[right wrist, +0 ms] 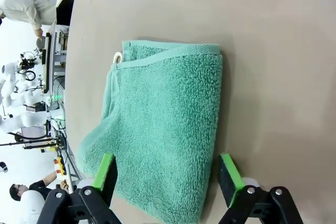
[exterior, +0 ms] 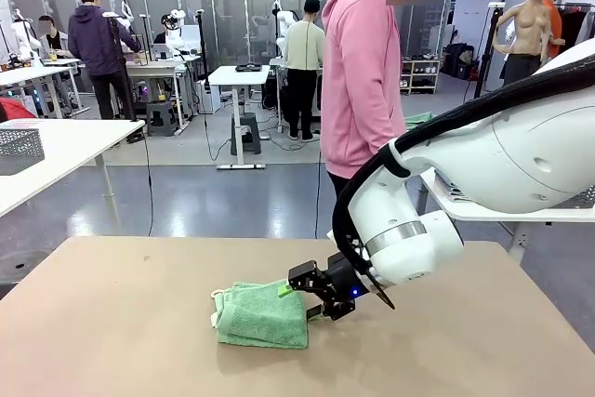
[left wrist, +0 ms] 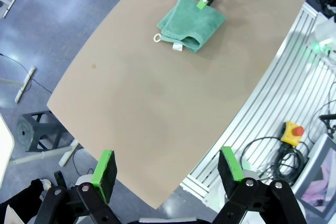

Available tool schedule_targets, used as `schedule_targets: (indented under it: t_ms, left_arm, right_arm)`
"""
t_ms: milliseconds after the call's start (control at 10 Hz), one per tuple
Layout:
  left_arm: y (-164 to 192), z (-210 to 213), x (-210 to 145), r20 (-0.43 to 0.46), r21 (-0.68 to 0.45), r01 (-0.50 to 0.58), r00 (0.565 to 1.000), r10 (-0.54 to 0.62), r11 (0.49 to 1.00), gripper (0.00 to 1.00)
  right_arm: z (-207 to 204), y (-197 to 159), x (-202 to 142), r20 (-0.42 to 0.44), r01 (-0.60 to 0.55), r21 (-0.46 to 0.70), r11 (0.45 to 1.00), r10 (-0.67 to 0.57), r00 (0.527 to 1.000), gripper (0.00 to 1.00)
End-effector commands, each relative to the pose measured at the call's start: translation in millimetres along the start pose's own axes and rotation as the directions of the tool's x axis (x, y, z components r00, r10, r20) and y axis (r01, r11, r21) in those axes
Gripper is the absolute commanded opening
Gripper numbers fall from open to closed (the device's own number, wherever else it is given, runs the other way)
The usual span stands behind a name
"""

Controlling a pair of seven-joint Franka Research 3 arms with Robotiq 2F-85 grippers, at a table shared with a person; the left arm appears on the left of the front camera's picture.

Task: Fold the towels and place them in the basket.
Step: Place the folded Towel with hook on the right side of the table.

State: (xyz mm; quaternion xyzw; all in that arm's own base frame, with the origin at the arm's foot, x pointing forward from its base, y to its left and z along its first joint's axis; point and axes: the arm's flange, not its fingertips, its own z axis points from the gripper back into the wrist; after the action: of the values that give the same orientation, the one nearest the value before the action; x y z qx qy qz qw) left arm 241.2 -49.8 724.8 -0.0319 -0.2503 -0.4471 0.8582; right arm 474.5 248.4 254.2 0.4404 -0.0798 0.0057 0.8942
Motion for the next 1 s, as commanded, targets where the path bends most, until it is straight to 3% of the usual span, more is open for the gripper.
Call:
schedule_targets:
  t_ms: [0,100,200,300,400,600,700,800,900]
  left_arm:
    - [-0.9,-1.2,-1.5,-0.004,0.017,-0.007,1.0,0.007,1.0,0.97]
    - [-0.9,-1.2,-1.5,-0.004,0.017,-0.007,1.0,0.007,1.0,0.97]
    - [-0.9,-1.2,-1.5,-0.004,0.017,-0.007,1.0,0.007,1.0,0.97]
    - [-0.9,-1.2,-1.5,-0.004,0.017,-0.007,1.0,0.007,1.0,0.97]
    - [-0.9,-1.2,-1.5,-0.004,0.017,-0.007,1.0,0.007,1.0,0.97]
    - [-0.9,-1.2,-1.5,-0.004,0.017,-0.007,1.0,0.007,1.0,0.97]
    - [-0.9,-1.2,-1.5,-0.004,0.017,-0.007,1.0,0.007,1.0,0.97]
    - [-0.9,-1.2,-1.5,-0.004,0.017,-0.007,1.0,0.007,1.0,0.97]
    - [-0.9,-1.2,-1.5,-0.004,0.017,-0.007,1.0,0.007,1.0,0.97]
  right_arm:
    - [-7.2,0.4,4.3,0.006,0.011,-0.006,1.0,-0.011,1.0,0.96]
    - [-8.2,1.2,4.6,0.013,0.012,-0.009,1.0,-0.012,1.0,0.96]
    - [-10.2,3.7,4.7,0.011,-0.003,-0.015,1.0,0.003,1.0,0.44]
    - [-13.7,5.1,4.3,0.005,0.001,-0.032,0.999,-0.001,1.0,0.37]
    - [-15.7,6.3,4.0,0.003,0.007,-0.037,0.999,-0.007,1.0,0.0]
    - [-19.1,7.7,2.7,0.001,0.017,-0.045,0.999,-0.016,1.0,0.0]
    - [-19.5,10.0,2.3,0.005,0.015,-0.052,0.999,-0.015,1.0,0.1]
    - [-18.6,11.9,0.8,0.013,0.014,-0.058,0.998,-0.013,1.0,0.0]
    - [-18.0,13.5,-1.0,0.02,0.014,-0.063,0.998,-0.012,1.0,0.0]
